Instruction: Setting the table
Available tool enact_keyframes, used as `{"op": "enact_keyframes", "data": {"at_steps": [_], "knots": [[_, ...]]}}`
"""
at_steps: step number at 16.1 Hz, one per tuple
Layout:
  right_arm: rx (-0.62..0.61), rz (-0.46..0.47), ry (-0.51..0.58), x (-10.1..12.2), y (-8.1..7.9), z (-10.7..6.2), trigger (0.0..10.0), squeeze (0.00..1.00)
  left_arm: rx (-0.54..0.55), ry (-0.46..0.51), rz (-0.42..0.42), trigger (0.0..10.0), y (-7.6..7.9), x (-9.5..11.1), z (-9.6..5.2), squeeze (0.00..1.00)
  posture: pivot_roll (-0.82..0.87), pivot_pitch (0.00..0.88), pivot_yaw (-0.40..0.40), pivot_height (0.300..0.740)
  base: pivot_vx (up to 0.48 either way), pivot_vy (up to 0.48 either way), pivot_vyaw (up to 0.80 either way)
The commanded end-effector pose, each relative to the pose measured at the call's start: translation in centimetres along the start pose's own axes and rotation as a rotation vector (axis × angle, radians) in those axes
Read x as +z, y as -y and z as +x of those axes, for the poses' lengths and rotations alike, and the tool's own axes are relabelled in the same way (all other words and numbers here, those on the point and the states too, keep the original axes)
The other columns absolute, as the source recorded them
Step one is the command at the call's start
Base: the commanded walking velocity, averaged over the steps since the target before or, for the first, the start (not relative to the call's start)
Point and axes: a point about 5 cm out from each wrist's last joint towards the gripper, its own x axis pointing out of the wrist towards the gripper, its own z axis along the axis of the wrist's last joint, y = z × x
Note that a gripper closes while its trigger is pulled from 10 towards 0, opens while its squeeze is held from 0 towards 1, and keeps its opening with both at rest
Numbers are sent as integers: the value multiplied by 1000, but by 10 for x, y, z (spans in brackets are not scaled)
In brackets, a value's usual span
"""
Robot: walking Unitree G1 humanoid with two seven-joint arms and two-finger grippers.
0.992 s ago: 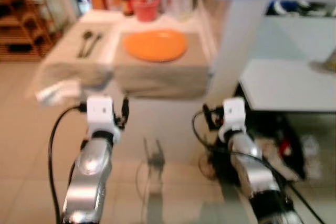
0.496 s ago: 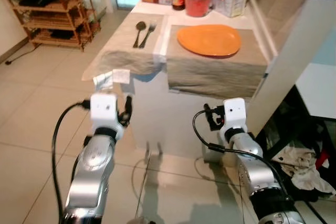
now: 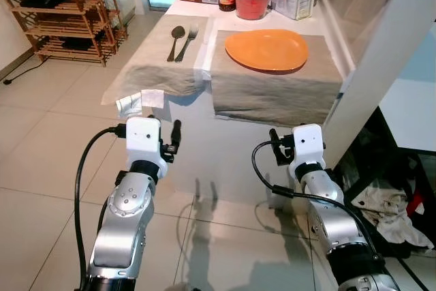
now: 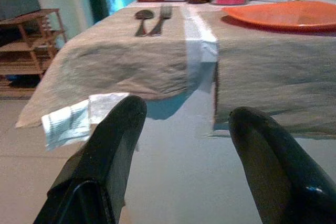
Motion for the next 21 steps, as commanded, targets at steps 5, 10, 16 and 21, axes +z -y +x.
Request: {"op": "enact_keyframes", "data": {"at_steps": [5, 10, 16, 21], "knots": [[6, -11, 31, 4, 0, 2, 10000, 0, -2, 5, 7, 10000, 1, 0, 0, 0, 34, 0, 20, 740, 384, 0, 0], [7, 4, 18, 3, 0, 3, 10000, 0, 27, 6, -20, 10000, -3, 1, 3, 1000, 34, 0, 18, 740, 0, 0, 0], [17, 10, -6, 0, -1, 3, 10000, 1000, 14, 4, 6, 10000, -1, 0, 2, 1000, 30, 0, 20, 740, 0, 0, 0], [23, 10, -13, -1, -2, 3, 0, 0, -20, -3, 0, 0, 3, -1, 3, 0, 28, 0, 23, 740, 0, 0, 0]]}}
